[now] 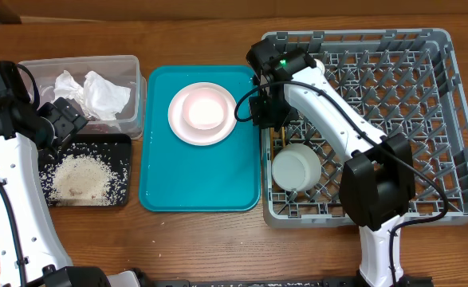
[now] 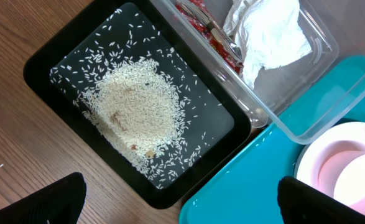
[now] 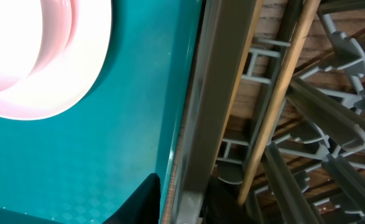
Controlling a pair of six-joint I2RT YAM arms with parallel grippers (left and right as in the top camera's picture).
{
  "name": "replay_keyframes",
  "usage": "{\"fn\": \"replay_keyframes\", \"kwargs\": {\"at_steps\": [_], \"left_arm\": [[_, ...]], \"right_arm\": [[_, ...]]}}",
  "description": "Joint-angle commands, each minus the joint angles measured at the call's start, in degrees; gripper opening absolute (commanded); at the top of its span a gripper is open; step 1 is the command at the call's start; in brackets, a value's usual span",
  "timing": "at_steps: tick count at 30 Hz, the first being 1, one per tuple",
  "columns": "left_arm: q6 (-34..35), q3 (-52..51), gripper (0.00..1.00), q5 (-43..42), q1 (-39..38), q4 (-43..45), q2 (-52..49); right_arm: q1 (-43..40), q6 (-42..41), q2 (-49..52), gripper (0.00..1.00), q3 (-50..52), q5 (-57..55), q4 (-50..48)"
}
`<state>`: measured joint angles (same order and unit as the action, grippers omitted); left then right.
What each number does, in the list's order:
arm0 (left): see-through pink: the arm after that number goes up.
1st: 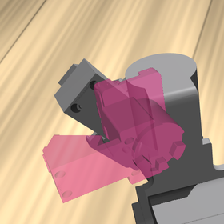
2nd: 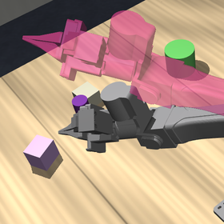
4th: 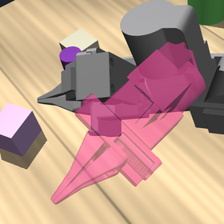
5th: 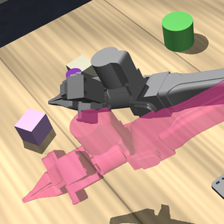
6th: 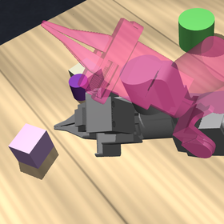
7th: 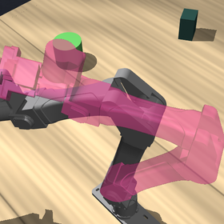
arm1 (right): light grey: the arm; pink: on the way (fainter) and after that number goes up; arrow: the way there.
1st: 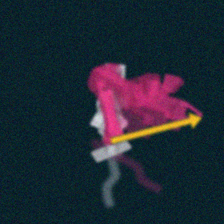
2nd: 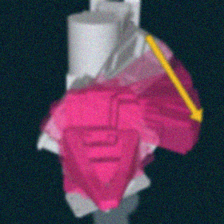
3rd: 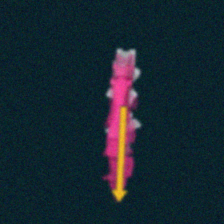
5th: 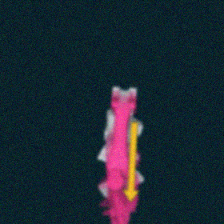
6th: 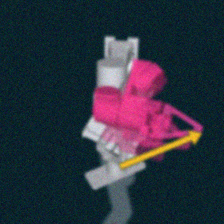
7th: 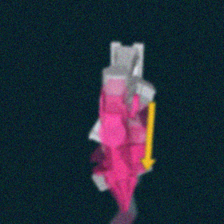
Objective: Sort waste into correct bins and load items into the dishwasher
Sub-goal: 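Move the right gripper left over the pink bowl on the teal tray, then lower the right gripper and grasp the pink bowl rim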
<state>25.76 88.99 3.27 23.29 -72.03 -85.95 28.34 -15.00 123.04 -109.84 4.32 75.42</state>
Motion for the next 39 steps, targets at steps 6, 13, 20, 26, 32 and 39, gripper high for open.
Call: {"fn": "replay_keyframes", "kwargs": {"at_steps": [6,13,20,26,32,39], "left_arm": [[-0.46,0.81,1.0,0.13,-0.11,0.07,-0.28],[-0.46,0.81,1.0,0.13,-0.11,0.07,-0.28],[-0.46,0.81,1.0,0.13,-0.11,0.07,-0.28],[-0.46,0.81,1.0,0.13,-0.11,0.07,-0.28],[-0.46,0.81,1.0,0.13,-0.11,0.07,-0.28],[-0.44,0.81,1.0,0.13,-0.11,0.09,-0.28]], "right_arm": [[0.42,0.11,-1.55,0.27,-14.19,-0.35,4.02],[4.48,0.02,-1.53,0.29,-14.86,3.43,-1.66],[11.89,1.95,-1.4,0.3,-12.83,-0.48,-11.04],[16.26,3.15,-1.38,0.34,-7.37,-8.13,-20.15],[16.83,6.47,-1.01,0.4,-0.76,-8.11,-29.38],[16.81,10.64,0.83,0.47,4.63,-8.11,-38.16]]}}
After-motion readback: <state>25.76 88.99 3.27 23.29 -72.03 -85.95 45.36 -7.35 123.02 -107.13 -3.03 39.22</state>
